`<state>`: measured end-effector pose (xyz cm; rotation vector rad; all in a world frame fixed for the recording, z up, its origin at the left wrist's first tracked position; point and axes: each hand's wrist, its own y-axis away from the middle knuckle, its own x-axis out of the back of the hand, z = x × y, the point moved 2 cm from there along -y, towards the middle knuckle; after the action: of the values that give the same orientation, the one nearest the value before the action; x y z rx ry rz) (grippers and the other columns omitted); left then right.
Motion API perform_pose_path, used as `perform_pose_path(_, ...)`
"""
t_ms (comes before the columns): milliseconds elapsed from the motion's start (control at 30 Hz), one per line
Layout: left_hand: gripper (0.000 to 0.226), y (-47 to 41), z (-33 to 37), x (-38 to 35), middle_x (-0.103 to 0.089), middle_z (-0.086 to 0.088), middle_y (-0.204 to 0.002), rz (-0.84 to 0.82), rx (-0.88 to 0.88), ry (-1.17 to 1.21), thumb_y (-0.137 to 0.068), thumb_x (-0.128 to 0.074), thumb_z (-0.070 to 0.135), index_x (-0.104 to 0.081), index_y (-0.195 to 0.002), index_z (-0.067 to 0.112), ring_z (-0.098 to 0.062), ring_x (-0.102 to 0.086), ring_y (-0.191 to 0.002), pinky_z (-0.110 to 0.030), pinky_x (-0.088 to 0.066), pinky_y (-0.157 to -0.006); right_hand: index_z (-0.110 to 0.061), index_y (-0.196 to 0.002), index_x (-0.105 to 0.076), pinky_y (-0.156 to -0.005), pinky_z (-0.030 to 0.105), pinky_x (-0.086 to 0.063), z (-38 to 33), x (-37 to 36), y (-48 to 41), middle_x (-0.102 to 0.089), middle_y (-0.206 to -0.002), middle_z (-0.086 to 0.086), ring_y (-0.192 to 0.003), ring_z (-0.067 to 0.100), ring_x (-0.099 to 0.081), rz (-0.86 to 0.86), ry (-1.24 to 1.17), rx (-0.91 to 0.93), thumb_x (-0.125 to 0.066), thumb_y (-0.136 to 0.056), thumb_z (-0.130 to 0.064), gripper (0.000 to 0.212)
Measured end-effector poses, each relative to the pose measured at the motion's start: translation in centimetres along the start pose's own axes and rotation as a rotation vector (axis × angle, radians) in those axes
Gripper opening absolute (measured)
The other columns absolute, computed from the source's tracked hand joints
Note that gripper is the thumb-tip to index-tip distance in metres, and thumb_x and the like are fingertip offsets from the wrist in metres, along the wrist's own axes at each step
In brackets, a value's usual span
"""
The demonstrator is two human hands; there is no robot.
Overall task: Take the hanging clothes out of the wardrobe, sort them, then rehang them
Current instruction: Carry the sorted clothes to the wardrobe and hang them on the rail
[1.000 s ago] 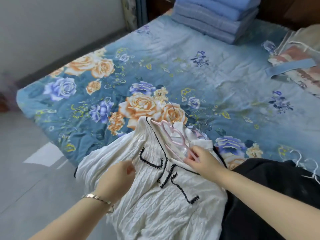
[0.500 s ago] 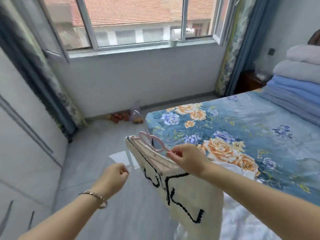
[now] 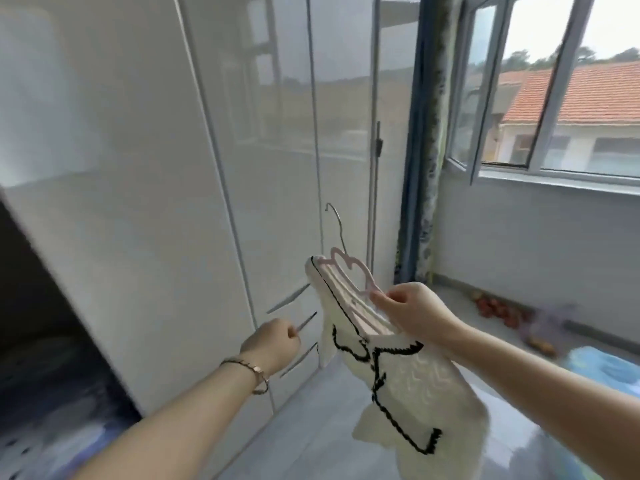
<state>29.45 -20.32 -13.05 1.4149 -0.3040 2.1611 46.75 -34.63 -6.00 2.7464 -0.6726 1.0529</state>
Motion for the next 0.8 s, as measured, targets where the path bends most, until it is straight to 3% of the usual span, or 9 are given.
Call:
perform_pose_path(67,0.019,2.2,-2.5,2.5,-0.06,-0.002,-0.079,0.074,0.108,0.017,-0.088,-0.045,0.018,-0.057,-0.073,0.02,-0.025,-0.058,-0.08,-0.031,-0.048,-0.073,-0.012,-0.066,-0.052,-0.046,0.021,-0.028,-3.1,-1.4,-0.7,-0.044,-0.054,0.001,-0.045,0.011,-0.034,-0.089,0.037,0.08,-0.049,-0.092,-0.044,0.042)
perform_pose_path(200,0.026,7.1,-7.8,7.2,-0.069,-0.008,-0.088,0.236,0.313,0.082,-0.089,-0.043,0.021,-0.065,-0.09,0.007,-0.026,-0.065,-0.085,-0.032,-0.052,-0.078,-0.008,-0.077,-0.064,-0.044,0.019,-0.03,-10.0,-4.5,-0.7,-0.049,-0.058,0.002,-0.045,0.011,-0.037,-0.239,0.012,0.214,-0.048,-0.093,-0.044,0.042)
perform_pose_path(267,0.024,9.9,-10.1,9.4,-0.069,-0.007,-0.09,0.28,0.391,0.08,-0.089,-0.043,0.02,-0.064,-0.09,0.008,-0.025,-0.065,-0.085,-0.031,-0.051,-0.078,-0.009,-0.07,-0.062,-0.046,0.022,-0.03,-13.6,-6.2,-0.4,-0.05,-0.059,0.003,-0.047,0.012,-0.039,-0.284,-0.006,0.272,-0.048,-0.094,-0.042,0.043)
perform_pose_path(367,0.018,13.9,-13.3,13.0,-0.064,-0.003,-0.085,0.356,0.471,0.044,-0.089,-0.044,0.016,-0.059,-0.079,0.014,-0.023,-0.061,-0.084,-0.026,-0.047,-0.074,-0.019,-0.059,-0.056,-0.049,0.023,-0.032,-18.6,-9.0,-0.4,-0.052,-0.056,0.0,-0.049,0.013,-0.043,-0.309,-0.039,0.341,-0.048,-0.094,-0.038,0.041)
perform_pose_path(633,0.033,20.1,-22.2,23.8,-0.039,0.0,-0.058,0.49,0.627,0.005,-0.085,-0.035,0.003,-0.039,-0.056,0.019,-0.019,-0.039,-0.056,-0.025,-0.029,-0.052,-0.015,-0.057,-0.055,-0.043,0.021,-0.03,-31.9,-18.5,-2.2,-0.052,-0.054,-0.002,-0.046,0.011,-0.042,-0.328,-0.15,0.344,-0.05,-0.094,-0.027,0.039)
perform_pose_path(733,0.026,20.5,-24.7,29.3,-0.052,-0.001,-0.067,0.566,0.639,-0.08,-0.088,-0.037,0.008,-0.054,-0.071,0.018,-0.024,-0.053,-0.07,-0.026,-0.041,-0.063,-0.01,-0.061,-0.058,-0.048,0.023,-0.032,-37.3,-21.8,-3.6,-0.053,-0.058,0.001,-0.05,0.014,-0.044,-0.327,-0.195,0.332,-0.051,-0.092,-0.025,0.036)
perform_pose_path(800,0.024,20.4,-26.4,32.4,-0.06,-0.004,-0.079,0.593,0.625,-0.112,-0.092,-0.039,0.012,-0.062,-0.088,0.015,-0.025,-0.061,-0.081,-0.03,-0.048,-0.071,-0.003,-0.076,-0.062,-0.053,0.025,-0.034,-40.9,-23.8,-4.6,-0.055,-0.067,0.005,-0.057,0.018,-0.047,-0.344,-0.216,0.35,-0.05,-0.091,-0.022,0.028)
